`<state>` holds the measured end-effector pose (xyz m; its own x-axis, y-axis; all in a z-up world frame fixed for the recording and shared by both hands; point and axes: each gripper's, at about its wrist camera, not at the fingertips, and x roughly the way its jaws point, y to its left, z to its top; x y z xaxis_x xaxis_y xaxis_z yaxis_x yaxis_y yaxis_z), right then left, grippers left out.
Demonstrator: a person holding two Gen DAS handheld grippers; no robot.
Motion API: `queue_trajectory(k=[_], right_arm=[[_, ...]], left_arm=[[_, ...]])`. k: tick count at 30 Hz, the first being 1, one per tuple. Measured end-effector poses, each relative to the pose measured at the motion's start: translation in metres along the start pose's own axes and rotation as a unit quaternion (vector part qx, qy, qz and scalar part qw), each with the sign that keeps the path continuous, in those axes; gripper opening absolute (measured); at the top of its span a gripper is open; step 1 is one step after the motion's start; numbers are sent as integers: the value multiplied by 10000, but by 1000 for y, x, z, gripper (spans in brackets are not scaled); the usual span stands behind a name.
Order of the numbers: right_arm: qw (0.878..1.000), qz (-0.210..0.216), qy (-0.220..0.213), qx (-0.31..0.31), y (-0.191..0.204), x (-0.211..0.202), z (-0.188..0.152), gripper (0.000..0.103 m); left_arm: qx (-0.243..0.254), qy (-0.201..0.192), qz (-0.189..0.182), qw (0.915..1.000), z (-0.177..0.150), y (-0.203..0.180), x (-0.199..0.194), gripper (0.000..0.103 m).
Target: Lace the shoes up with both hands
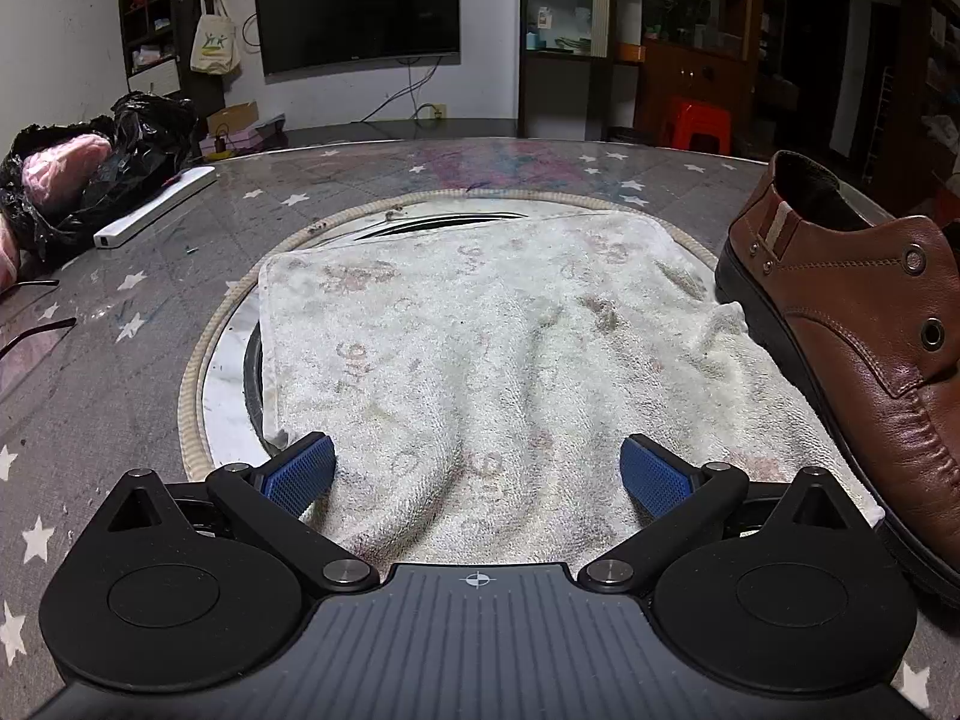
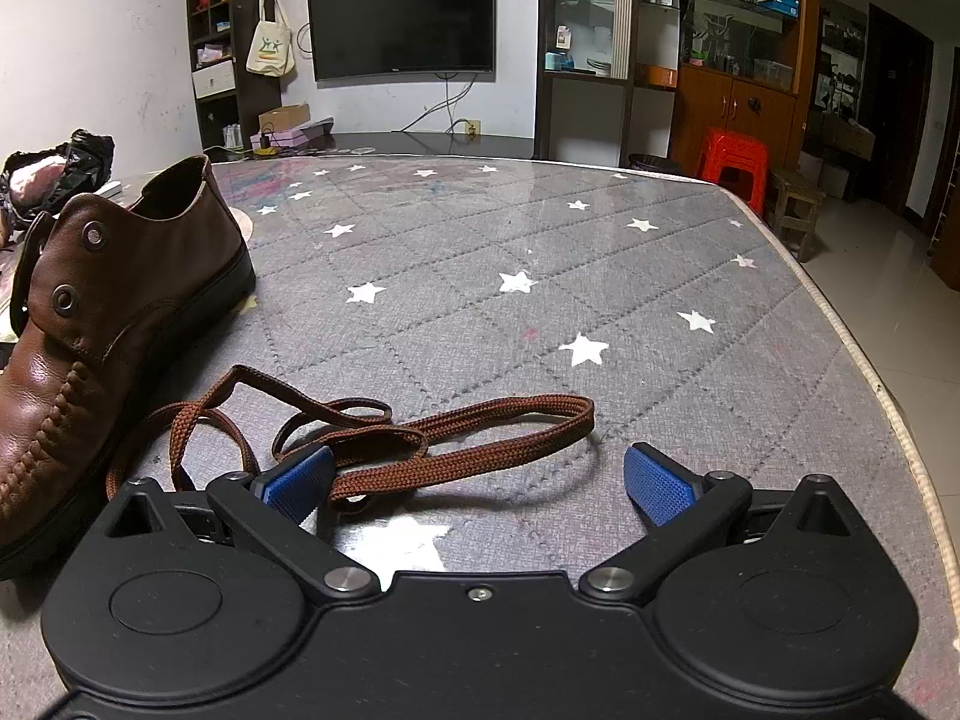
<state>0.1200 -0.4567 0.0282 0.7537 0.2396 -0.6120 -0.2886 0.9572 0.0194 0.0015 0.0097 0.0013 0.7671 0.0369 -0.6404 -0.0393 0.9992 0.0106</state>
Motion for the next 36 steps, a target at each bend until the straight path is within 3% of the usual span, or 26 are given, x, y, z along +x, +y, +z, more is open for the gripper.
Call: queue_trajectory(k=[36], right_arm=[[10000,-12,-2,4,4,2,0,103]], left_arm=[[-20,-4,-18,10000,0,-1,1,103]])
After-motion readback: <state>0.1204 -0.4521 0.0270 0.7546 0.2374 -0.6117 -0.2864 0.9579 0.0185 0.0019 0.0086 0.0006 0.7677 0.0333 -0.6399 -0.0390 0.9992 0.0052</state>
